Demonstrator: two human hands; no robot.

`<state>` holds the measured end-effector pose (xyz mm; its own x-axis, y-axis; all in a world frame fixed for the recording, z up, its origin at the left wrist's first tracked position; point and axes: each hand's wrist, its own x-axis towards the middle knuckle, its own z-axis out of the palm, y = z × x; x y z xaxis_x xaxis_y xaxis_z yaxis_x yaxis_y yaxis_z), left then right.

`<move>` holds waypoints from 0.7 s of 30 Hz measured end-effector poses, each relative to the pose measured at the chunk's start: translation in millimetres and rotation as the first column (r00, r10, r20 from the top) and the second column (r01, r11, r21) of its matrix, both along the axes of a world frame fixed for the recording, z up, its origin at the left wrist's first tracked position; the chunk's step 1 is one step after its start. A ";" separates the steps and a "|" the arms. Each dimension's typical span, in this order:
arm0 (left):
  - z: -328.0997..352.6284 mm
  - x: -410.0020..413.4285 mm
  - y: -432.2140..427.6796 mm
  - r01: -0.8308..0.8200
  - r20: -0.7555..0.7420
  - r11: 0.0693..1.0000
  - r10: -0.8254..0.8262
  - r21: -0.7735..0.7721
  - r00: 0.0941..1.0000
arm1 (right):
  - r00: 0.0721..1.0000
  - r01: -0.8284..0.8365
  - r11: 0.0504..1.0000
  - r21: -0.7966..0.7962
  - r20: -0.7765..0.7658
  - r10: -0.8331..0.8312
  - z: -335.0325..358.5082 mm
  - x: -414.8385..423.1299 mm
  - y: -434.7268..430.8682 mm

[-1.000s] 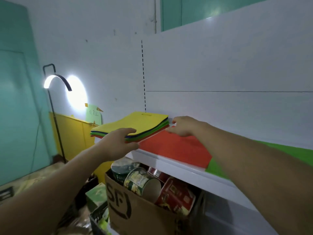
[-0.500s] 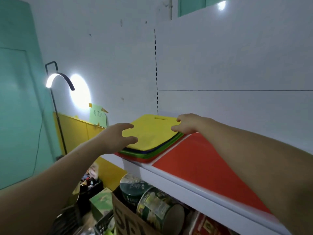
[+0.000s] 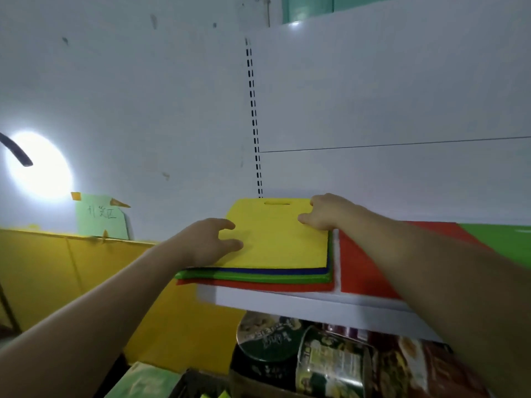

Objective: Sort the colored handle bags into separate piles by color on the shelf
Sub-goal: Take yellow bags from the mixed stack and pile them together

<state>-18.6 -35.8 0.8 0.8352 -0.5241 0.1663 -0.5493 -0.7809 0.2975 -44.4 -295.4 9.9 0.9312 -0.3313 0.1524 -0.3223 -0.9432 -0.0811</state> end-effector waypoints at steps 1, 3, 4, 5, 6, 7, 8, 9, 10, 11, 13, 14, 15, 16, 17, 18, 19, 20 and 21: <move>-1.9 4.6 1.4 0.015 -0.001 1.000 -0.015 -0.002 1.000 | 0.999 0.051 0.999 0.007 0.016 -0.051 -3.5 -1.3 2.0; -6.8 12.7 3.0 0.036 -0.022 0.999 -0.036 -0.016 0.999 | 0.990 0.134 0.990 0.033 0.039 -0.135 -12.6 -5.0 4.5; -9.0 15.8 3.2 0.045 -0.041 0.999 -0.046 -0.019 0.998 | 0.986 0.157 0.986 0.048 0.049 -0.160 -17.2 -7.0 5.2; -10.9 19.0 2.9 0.054 -0.064 0.998 -0.055 -0.017 0.996 | 0.984 0.168 0.984 0.061 0.056 -0.172 -21.1 -8.9 6.1; -12.8 21.8 2.4 0.063 -0.086 0.998 -0.063 -0.005 0.994 | 0.982 0.171 0.982 0.076 0.065 -0.176 -24.1 -10.7 6.9; -14.7 24.0 1.7 0.071 -0.105 0.997 -0.069 0.009 0.992 | 0.981 0.169 0.981 0.093 0.081 -0.176 -26.7 -12.3 7.2; -16.6 25.5 1.3 0.075 -0.118 0.997 -0.072 0.017 0.990 | 0.979 0.165 0.981 0.106 0.102 -0.176 -28.9 -13.6 7.8; -18.4 26.5 0.9 0.075 -0.125 0.997 -0.072 0.017 0.990 | 0.976 0.164 0.980 0.111 0.128 -0.178 -30.7 -14.6 8.5; -20.3 27.5 0.6 0.073 -0.128 0.997 -0.071 0.011 0.989 | 0.971 0.167 0.980 0.111 0.156 -0.183 -32.4 -15.0 9.1; -22.0 28.1 0.5 0.068 -0.129 0.998 -0.068 0.001 0.989 | 0.965 0.172 0.979 0.109 0.182 -0.190 -33.6 -14.9 9.9; -24.9 27.6 0.9 0.059 -0.131 0.998 -0.061 -0.024 0.990 | 0.955 0.178 0.977 0.115 0.220 -0.200 -36.1 -14.4 11.1; -25.8 26.8 1.5 0.057 -0.128 0.998 -0.061 -0.032 0.990 | 0.951 0.172 0.976 0.134 0.238 -0.200 -37.5 -14.1 11.1; -26.5 26.3 1.8 0.057 -0.124 0.998 -0.061 -0.036 0.990 | 0.947 0.158 0.973 0.166 0.253 -0.197 -38.6 -14.0 10.9; -26.8 25.7 2.0 0.057 -0.120 0.998 -0.061 -0.038 0.991 | 0.944 0.140 0.969 0.205 0.267 -0.193 -39.3 -14.2 10.3; -26.9 25.2 2.1 0.056 -0.116 0.998 -0.061 -0.041 0.991 | 0.940 0.123 0.961 0.246 0.282 -0.192 -39.8 -14.5 9.4; -26.9 25.1 2.0 0.055 -0.114 0.998 -0.060 -0.044 0.992 | 0.933 0.105 0.954 0.279 0.303 -0.192 -40.5 -14.0 7.7; -26.7 24.8 1.6 0.053 -0.112 0.998 -0.058 -0.045 0.992 | 0.924 0.088 0.950 0.300 0.331 -0.190 -41.1 -13.2 5.9; -26.5 24.6 1.5 0.049 -0.111 0.998 -0.054 -0.044 0.992 | 0.913 0.066 0.950 0.307 0.365 -0.181 -41.9 -11.8 4.0; -26.0 24.0 1.2 0.047 -0.111 0.998 -0.051 -0.042 0.993 | 0.901 0.041 0.950 0.309 0.399 -0.169 -42.5 -10.9 2.9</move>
<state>5.4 -34.7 -25.2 0.8232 -0.5598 0.0946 -0.5482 -0.7404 0.3890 -55.3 -292.6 -32.6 0.7598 -0.5119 0.4009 -0.2941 -0.8204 -0.4903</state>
